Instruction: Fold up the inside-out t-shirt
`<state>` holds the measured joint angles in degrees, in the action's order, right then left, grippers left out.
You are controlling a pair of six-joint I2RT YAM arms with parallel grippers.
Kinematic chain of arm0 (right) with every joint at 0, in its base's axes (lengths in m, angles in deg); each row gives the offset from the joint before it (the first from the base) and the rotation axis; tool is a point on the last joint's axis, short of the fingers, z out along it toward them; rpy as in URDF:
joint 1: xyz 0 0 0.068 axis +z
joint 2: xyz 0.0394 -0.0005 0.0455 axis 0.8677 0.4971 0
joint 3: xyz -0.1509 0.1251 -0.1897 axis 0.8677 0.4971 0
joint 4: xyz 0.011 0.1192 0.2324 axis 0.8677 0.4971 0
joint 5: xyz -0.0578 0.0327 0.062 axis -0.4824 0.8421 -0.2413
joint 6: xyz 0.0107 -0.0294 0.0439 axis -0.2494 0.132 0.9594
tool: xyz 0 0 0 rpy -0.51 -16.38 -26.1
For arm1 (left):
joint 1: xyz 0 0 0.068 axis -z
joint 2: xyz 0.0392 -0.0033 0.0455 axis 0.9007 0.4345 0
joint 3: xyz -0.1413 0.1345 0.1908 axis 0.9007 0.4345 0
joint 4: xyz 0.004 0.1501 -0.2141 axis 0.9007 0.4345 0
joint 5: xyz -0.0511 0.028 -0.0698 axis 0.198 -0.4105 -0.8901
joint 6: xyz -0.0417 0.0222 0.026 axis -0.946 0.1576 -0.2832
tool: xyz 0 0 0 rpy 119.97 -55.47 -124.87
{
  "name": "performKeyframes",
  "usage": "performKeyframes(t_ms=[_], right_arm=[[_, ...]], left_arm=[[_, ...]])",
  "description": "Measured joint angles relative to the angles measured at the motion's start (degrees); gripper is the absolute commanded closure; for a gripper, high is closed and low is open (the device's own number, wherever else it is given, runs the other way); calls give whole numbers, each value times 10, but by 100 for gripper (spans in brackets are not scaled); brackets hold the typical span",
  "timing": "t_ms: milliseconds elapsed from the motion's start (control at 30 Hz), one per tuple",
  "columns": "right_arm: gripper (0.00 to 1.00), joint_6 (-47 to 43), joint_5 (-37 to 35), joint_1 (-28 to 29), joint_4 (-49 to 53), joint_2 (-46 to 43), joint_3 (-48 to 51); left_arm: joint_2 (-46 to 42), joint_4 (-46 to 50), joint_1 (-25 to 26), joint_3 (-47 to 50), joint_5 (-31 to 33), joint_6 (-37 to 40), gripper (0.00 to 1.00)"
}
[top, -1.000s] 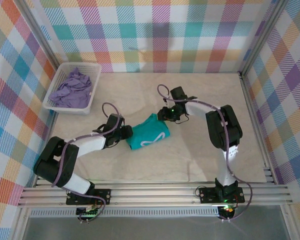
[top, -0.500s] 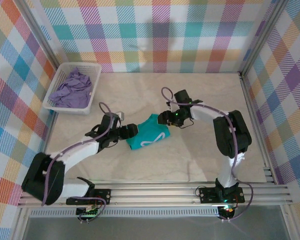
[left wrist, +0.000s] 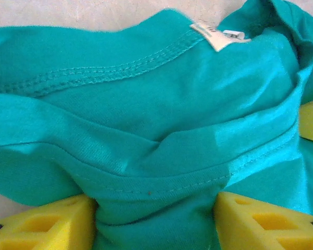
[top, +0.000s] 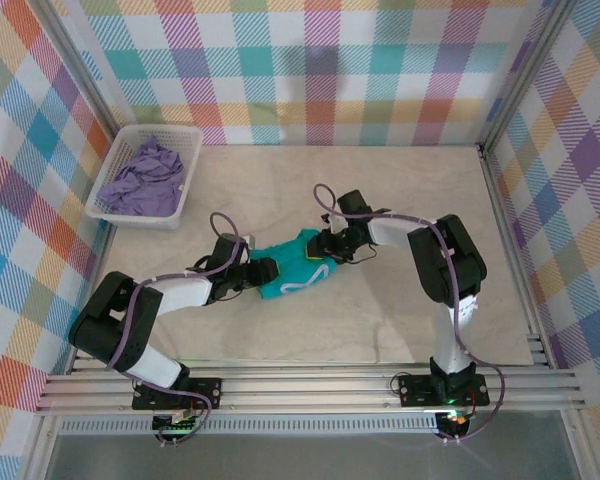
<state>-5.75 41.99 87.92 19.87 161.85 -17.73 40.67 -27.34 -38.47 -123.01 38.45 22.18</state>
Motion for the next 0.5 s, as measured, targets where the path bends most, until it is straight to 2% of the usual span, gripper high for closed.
performKeyframes(t_ms=[167,267,367,500], right_arm=[[89,-14,-5,-19,8,-3,0],[90,-43,-28,-47,37,-20,0],[90,-90,-69,-102,82,-47,-3],[91,-170,-162,-195,160,-58,-45]], left_arm=[[-43,84,-2,-11,34,7,34],[-99,144,-6,-16,64,17,33],[-162,194,-9,-30,94,26,32],[-219,241,-9,-49,113,31,32]])
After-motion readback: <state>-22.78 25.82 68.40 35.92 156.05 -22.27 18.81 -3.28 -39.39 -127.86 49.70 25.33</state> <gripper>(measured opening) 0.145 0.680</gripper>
